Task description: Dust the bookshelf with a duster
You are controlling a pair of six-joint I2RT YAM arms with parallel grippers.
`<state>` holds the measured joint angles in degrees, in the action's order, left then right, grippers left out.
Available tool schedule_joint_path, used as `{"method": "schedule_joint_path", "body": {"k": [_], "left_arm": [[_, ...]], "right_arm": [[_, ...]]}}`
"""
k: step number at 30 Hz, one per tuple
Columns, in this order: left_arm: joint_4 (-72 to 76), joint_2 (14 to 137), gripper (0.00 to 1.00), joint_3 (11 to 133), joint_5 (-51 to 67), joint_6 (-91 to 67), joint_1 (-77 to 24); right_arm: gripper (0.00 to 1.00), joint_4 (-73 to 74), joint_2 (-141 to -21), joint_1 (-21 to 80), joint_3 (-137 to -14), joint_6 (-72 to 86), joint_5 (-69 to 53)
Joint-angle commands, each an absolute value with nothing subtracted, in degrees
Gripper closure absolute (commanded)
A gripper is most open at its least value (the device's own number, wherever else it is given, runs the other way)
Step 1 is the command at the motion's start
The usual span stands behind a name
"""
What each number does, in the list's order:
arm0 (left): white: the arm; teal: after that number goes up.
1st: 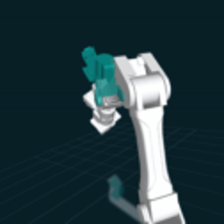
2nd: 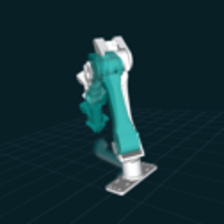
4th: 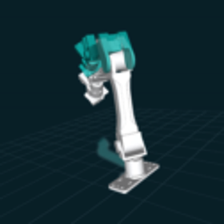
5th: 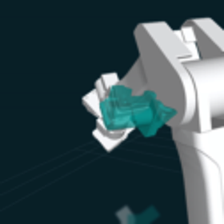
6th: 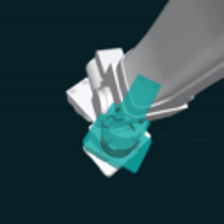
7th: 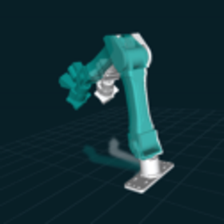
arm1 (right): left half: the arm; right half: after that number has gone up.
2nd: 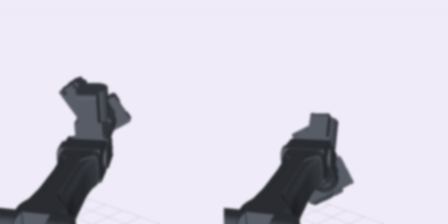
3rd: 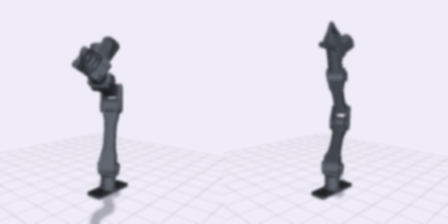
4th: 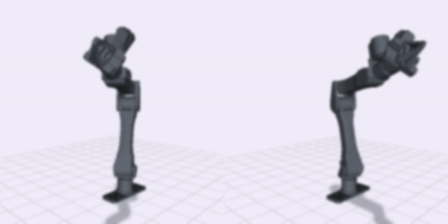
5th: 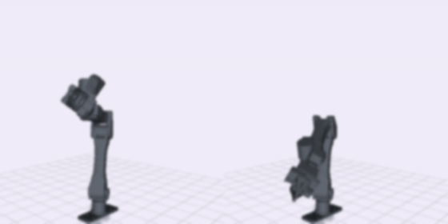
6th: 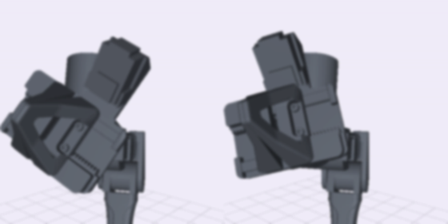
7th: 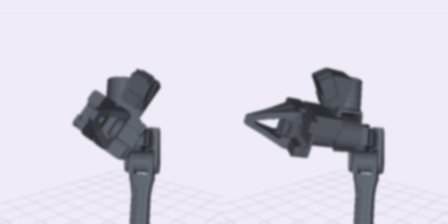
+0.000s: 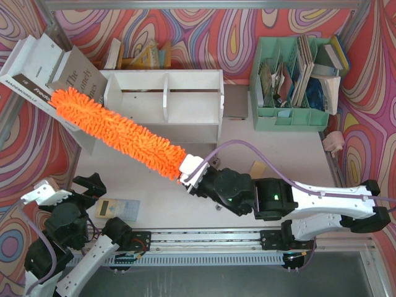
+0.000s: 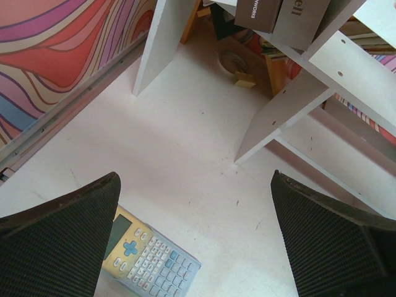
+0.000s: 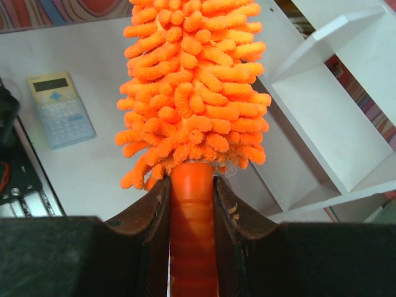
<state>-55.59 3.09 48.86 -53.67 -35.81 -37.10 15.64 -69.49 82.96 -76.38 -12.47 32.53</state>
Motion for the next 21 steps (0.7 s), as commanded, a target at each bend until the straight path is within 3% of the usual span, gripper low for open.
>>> {"method": "schedule_joint_path", "body": {"k": [1,14,21], "left_arm": [[-55.63,2.01,0.02,48.25,-54.5,-35.77,-37.35],[-55.72,1.91,0.02,48.25,-54.54,-35.86,-37.35],[-55.87,2.02,0.02,48.25,-54.72,-35.94,-37.35]], "right_arm": [[1.0,17.39,-69.9,80.2,-76.34,-8.63,34.5],[1.0,32.2,-60.81,80.15,-73.52,-2.54,34.1],[1.0,24.67,-53.18,80.13,-74.76,-7.31,35.95]]}}
